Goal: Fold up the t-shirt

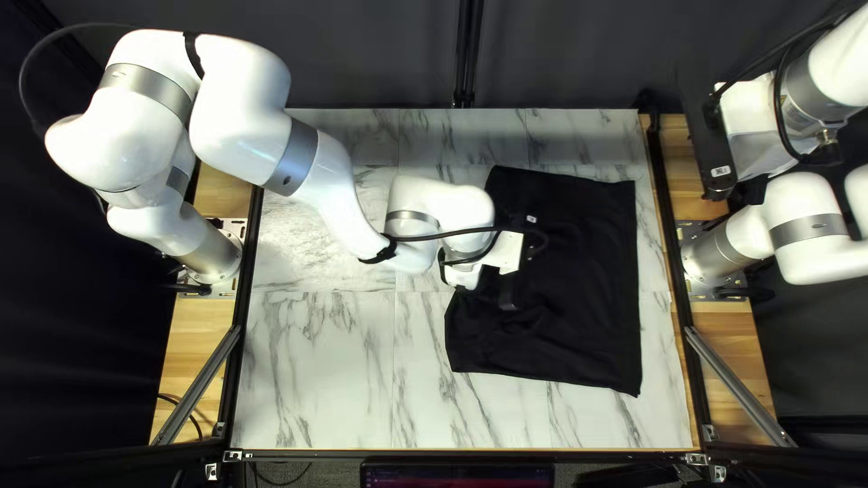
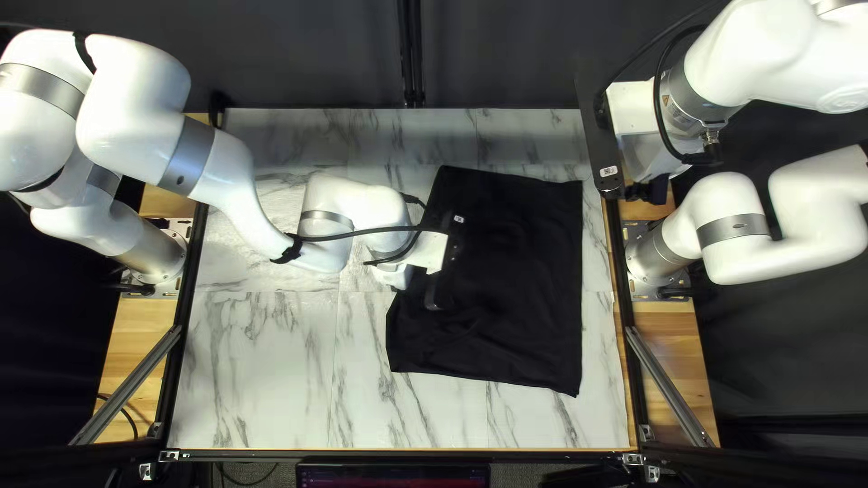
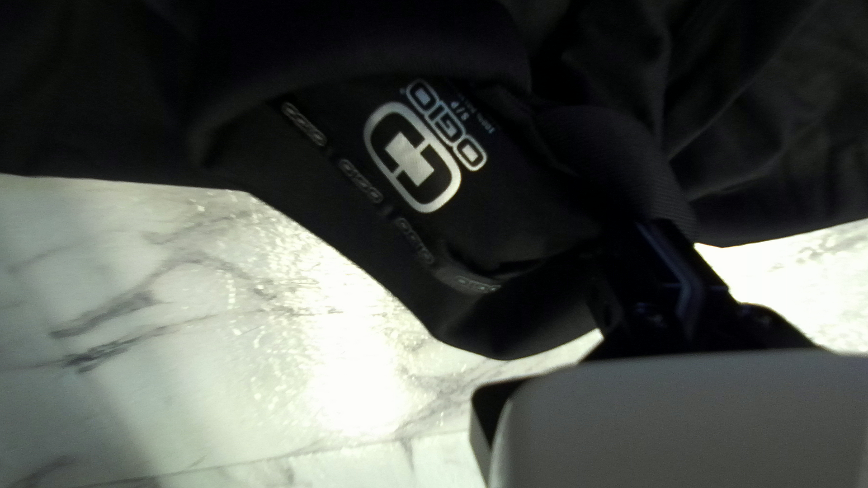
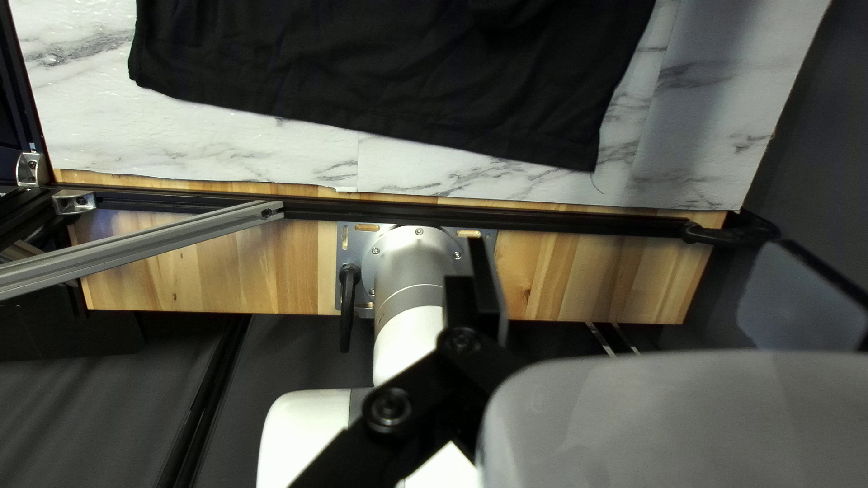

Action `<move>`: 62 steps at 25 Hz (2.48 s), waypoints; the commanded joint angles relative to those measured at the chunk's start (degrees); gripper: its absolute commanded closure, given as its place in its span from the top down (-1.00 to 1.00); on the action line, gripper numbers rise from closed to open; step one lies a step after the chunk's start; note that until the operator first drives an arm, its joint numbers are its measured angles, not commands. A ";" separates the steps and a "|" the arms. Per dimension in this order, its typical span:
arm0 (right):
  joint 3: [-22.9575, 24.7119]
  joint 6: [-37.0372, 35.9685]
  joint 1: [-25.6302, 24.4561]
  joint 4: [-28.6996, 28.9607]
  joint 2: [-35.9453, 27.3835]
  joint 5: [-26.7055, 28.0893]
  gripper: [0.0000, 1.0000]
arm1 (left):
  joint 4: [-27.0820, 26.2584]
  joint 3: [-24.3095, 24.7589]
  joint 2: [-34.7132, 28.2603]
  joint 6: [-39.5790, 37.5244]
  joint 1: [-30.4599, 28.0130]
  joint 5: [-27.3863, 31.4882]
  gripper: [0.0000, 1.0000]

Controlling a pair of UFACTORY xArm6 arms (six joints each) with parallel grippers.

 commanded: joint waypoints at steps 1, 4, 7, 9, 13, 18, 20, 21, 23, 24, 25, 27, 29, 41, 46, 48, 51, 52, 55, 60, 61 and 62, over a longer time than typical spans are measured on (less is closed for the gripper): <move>0.00 0.00 0.00 0.00 0.00 0.00 1.00 | 3.17 -15.32 5.34 0.88 -0.77 10.03 -1.00; 0.00 0.00 0.00 0.00 0.00 0.00 1.00 | 4.28 -25.90 10.78 2.78 -0.95 15.51 -1.00; 0.00 0.00 0.00 0.00 0.00 0.00 1.00 | 4.67 -47.13 23.07 6.36 -1.02 25.31 -1.00; 0.00 0.00 0.00 0.00 0.00 0.00 1.00 | 4.42 -61.54 31.98 8.17 -0.93 31.34 -1.00; 0.00 0.00 0.00 0.00 0.00 0.00 1.00 | 4.19 -74.38 39.81 9.28 -0.91 36.73 -1.00; 0.00 0.00 0.00 0.00 0.00 0.00 1.00 | 1.48 -56.65 35.60 9.39 -1.32 21.67 1.00; 0.00 0.00 0.00 0.00 0.00 0.00 1.00 | 1.34 -45.99 29.62 8.49 -1.58 15.60 1.00; 0.00 0.00 0.00 0.00 0.00 0.00 1.00 | 1.27 -40.42 26.26 7.98 -1.68 12.30 1.00; 0.00 0.00 0.00 0.00 0.00 0.00 1.00 | 1.32 -32.11 21.32 6.96 -1.80 6.86 1.00; 0.00 0.00 0.00 0.00 0.00 0.00 1.00 | 1.48 -28.94 19.54 6.56 -1.83 4.78 1.00; 0.00 0.00 0.00 0.00 0.00 0.00 1.00 | 1.71 -23.84 16.66 5.72 -1.81 1.29 1.00; 0.00 0.00 0.00 0.00 0.00 0.00 1.00 | 1.90 -17.30 12.67 4.42 -1.70 -2.89 1.00; 0.00 0.00 0.00 0.00 0.00 0.00 1.00 | 2.18 -11.91 8.85 3.34 -1.65 -6.03 1.00; 0.00 0.00 0.00 0.00 0.00 0.00 1.00 | 1.41 20.08 -38.47 1.84 3.05 -0.47 1.00; 0.00 0.00 0.00 0.00 0.00 0.00 1.00 | 1.82 19.95 -52.25 3.23 6.22 12.55 1.00; 0.00 0.00 0.00 0.00 0.00 0.00 1.00 | 3.40 17.02 -55.80 2.20 5.94 19.16 1.00; 0.00 0.00 0.00 0.00 0.00 0.00 1.00 | 5.17 13.36 -59.90 0.99 5.27 27.00 1.00; 0.00 0.00 0.00 0.00 0.00 0.00 1.00 | 5.65 12.39 -61.25 0.54 5.27 29.37 1.00; 0.00 0.00 0.00 0.00 0.00 0.00 1.00 | 4.70 10.63 -66.15 -0.36 7.48 35.59 1.00; 0.00 0.00 0.00 0.00 0.00 0.00 1.00 | 4.70 10.63 -66.15 -0.36 7.48 35.59 1.00; 0.00 0.00 0.00 0.00 0.00 0.00 1.00 | 4.70 10.63 -66.15 -0.36 7.48 35.59 1.00; 0.00 0.00 0.00 0.00 0.00 0.00 1.00 | 4.70 10.63 -66.15 -0.36 7.48 35.59 1.00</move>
